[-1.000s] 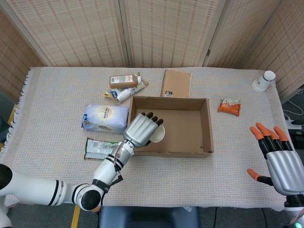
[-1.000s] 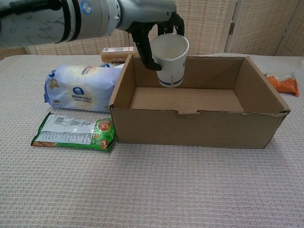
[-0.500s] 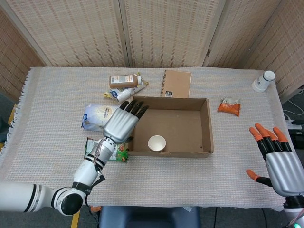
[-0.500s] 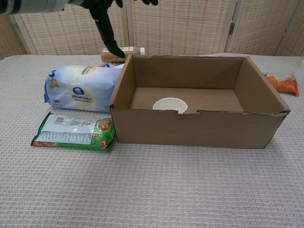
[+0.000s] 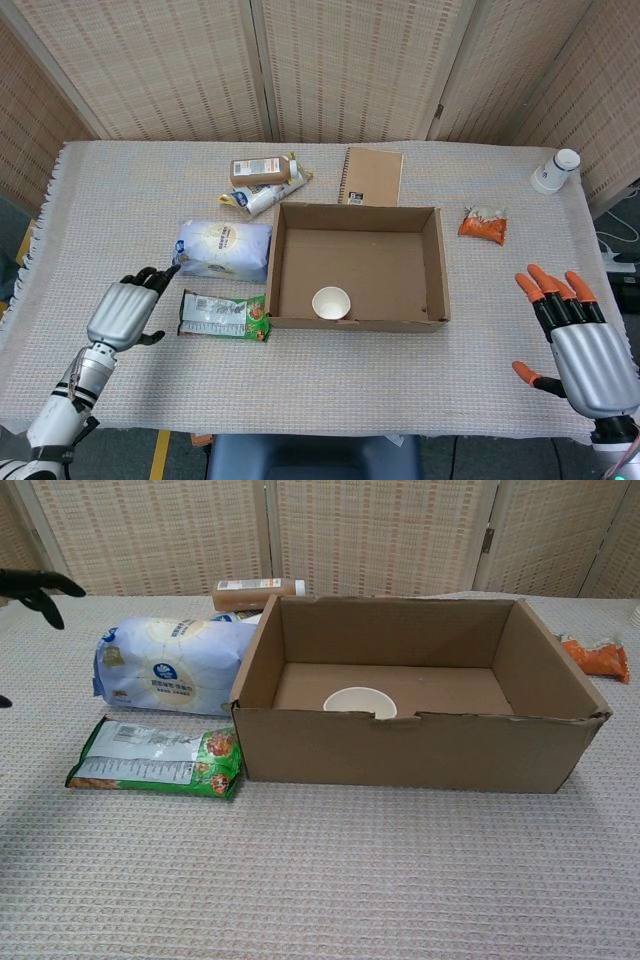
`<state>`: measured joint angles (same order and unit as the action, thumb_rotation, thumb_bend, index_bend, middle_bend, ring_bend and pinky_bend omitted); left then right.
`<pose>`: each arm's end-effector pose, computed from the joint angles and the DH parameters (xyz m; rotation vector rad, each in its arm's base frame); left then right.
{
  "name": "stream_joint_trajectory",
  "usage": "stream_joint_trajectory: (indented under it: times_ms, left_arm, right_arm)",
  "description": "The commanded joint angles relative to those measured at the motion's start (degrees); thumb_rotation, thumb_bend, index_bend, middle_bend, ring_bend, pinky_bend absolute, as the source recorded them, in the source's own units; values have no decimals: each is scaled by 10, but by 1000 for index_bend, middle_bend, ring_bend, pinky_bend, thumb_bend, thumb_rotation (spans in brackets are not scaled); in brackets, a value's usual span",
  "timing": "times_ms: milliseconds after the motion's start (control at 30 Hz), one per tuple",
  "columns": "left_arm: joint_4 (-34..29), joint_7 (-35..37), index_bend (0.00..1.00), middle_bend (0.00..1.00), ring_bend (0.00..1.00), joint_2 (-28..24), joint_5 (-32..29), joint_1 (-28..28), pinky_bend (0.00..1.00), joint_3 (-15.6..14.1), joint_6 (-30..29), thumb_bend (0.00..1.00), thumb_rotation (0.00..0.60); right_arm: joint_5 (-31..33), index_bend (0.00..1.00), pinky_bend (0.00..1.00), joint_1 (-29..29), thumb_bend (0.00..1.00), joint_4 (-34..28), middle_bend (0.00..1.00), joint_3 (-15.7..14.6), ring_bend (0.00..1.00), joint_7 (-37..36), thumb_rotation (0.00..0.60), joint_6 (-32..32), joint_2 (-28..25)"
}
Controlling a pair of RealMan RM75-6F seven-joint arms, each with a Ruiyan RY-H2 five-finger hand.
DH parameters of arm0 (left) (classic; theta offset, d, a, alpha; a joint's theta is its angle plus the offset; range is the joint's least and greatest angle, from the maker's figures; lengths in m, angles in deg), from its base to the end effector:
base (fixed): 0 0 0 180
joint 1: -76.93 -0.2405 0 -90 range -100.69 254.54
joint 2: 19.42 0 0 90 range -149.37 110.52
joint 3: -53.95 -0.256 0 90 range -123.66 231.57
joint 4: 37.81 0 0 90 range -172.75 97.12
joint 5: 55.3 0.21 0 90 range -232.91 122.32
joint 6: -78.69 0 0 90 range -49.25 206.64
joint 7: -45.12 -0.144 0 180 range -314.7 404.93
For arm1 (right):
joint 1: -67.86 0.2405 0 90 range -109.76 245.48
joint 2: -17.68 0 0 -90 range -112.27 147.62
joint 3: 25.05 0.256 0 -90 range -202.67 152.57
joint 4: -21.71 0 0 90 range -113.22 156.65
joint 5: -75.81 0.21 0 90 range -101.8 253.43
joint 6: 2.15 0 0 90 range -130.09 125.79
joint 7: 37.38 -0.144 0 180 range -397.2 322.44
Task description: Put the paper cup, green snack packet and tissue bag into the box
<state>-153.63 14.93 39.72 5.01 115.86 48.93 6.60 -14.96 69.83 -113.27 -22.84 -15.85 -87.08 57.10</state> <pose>-0.1844 0.2723 0.1164 -1.7900 -0.8006 -0.6727 -0.1728 -0.1554 0.2200 1.4910 -0.8414 0.8828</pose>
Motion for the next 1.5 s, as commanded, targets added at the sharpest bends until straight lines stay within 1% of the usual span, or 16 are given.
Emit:
stream_joint_trajectory:
  times_ms: [33, 200, 367, 467, 533, 700, 800, 1200, 1500]
  left_arm:
    - [35, 6, 103, 203, 123, 37, 28, -18, 305, -14, 15, 165, 600]
    - [81, -3, 151, 202, 117, 98, 31, -22, 292, -8, 39, 174, 600]
    - [112, -21, 177, 182, 111, 133, 11, -13, 281, 8, 69, 177, 600]
    - [127, -26, 109, 161, 97, 146, -4, -5, 267, 20, 84, 177, 600]
    - [136, -31, 85, 146, 88, 154, -15, 1, 259, 30, 94, 176, 600]
    - [161, -39, 85, 131, 63, 169, -50, 16, 238, 51, 120, 177, 600]
    - [172, -46, 86, 132, 64, 176, -71, 25, 238, 58, 134, 177, 600]
    - [213, -48, 106, 155, 89, 213, -90, 31, 254, 62, 150, 177, 600]
    - [252, -34, 179, 215, 148, 245, -93, 32, 301, 66, 164, 181, 600]
  right_arm:
    - [4, 43, 0, 1, 81, 0, 0, 1, 0, 2, 600, 1, 2]
    - [10, 43, 0, 4, 81, 0, 0, 2, 0, 7, 600, 5, 5]
    - [17, 43, 0, 6, 81, 0, 0, 4, 0, 9, 600, 5, 7]
    - [21, 43, 0, 7, 81, 0, 0, 5, 0, 11, 600, 5, 8]
    - [23, 43, 0, 9, 81, 0, 0, 6, 0, 12, 600, 6, 8]
    - [29, 43, 0, 11, 81, 0, 0, 9, 0, 14, 600, 7, 11]
    - [28, 43, 0, 11, 81, 0, 0, 10, 0, 14, 600, 3, 12]
    - [41, 43, 0, 15, 81, 0, 0, 13, 0, 23, 600, 5, 17]
    - [60, 42, 0, 23, 81, 0, 0, 16, 0, 34, 600, 11, 23]
